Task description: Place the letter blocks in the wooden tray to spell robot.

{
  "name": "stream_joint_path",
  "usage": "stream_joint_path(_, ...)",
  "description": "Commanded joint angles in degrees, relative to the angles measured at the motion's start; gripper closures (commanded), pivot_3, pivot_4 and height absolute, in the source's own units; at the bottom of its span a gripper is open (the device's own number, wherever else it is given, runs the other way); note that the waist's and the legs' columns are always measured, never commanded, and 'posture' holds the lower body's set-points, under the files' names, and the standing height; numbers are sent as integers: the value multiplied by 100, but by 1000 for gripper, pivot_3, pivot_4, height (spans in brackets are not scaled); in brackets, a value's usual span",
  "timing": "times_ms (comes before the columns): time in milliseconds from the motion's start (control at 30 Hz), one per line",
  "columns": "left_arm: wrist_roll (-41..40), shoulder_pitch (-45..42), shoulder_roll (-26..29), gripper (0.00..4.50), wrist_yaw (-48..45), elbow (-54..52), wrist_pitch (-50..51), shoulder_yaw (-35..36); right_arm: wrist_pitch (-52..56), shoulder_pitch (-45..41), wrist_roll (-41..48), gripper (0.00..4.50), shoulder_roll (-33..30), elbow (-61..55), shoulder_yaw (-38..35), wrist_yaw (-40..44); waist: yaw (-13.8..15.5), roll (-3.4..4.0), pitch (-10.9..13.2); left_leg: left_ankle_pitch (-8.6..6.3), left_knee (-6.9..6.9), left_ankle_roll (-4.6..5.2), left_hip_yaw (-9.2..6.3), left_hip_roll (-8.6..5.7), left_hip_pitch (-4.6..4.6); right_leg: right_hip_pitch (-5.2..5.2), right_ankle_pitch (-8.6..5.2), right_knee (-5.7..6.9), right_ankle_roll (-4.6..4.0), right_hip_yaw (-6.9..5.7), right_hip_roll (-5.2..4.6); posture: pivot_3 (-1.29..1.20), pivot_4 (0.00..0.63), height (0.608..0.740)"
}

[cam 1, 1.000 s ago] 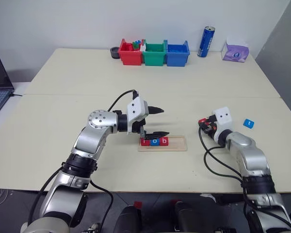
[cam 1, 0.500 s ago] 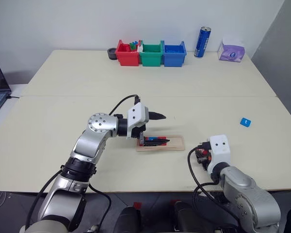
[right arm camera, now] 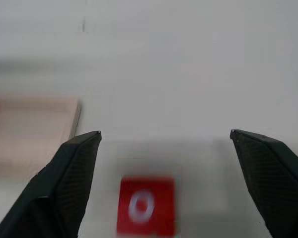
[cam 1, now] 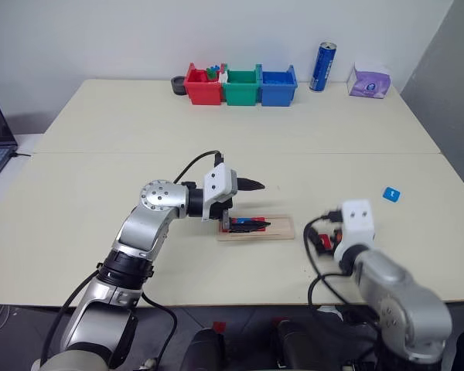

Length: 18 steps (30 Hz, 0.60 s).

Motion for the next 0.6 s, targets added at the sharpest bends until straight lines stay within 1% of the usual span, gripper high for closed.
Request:
stream_joint_path(33,-117,-66,-9,0,-34,-150,-7,20,-690,-437,528,13,-500,-50,-325,874,1,0,0,0,-1,0,-1,0,0,0,0,-1,0,-2,0,0,150,740)
stream_joint_path(133,-196,-62,24,0,-176,-134,12,6,-1605,-334,1129,13,-1266,482,-378,2234,11,-2,1,-1,-8,2,-7,2,-4,1,-1,-9,-1,-2,2,0,150,740)
stream_joint_path(200,-233,-59,67,0,-284,-126,9,4,-2383,-169,1335,13,-1851,982,-340,3157,16,-3,2,-2,-9,3,-6,1,-9,1,-2,-15,0,-2,2,0,150,740)
stream_joint_path(267,-264,-65,98,0,-375,-128,19,2,-3307,50,1321,13,-2413,1541,-163,4017,16,-5,3,-2,-8,4,-1,-3,-11,1,-3,-18,1,-3,-3,0,150,740)
stream_joint_path(300,-269,-68,106,0,-400,-128,19,1,-3686,137,1293,13,-2599,1759,-82,4310,16,-5,3,-3,-7,4,3,-4,-10,1,-3,-17,1,-3,-4,0,150,740)
stream_joint_path(367,-243,-83,108,0,-426,-110,-7,-19,-4696,363,1012,13,-3008,2436,239,4953,14,-7,4,-2,-6,4,4,-4,-8,1,-3,-15,2,-3,-5,0,150,740)
stream_joint_path(433,-209,-85,112,0,-436,-95,-44,-32,-5386,457,857,13,-3238,2949,491,5389,12,-7,4,-2,-6,4,5,-3,0,4,-3,-10,2,-2,-2,0,150,740)
stream_joint_path(533,-229,-57,145,0,-448,-156,-13,-21,-5836,395,881,13,-3319,3480,671,5743,5,-8,5,-2,-4,4,4,0,2,4,-3,-4,1,0,1,0,150,740)
stream_joint_path(600,-233,-43,170,0,-455,-189,5,-18,-6319,317,637,13,-3399,3873,857,5878,0,-8,5,-2,-3,4,5,1,5,4,-2,-2,1,3,2,0,150,740)
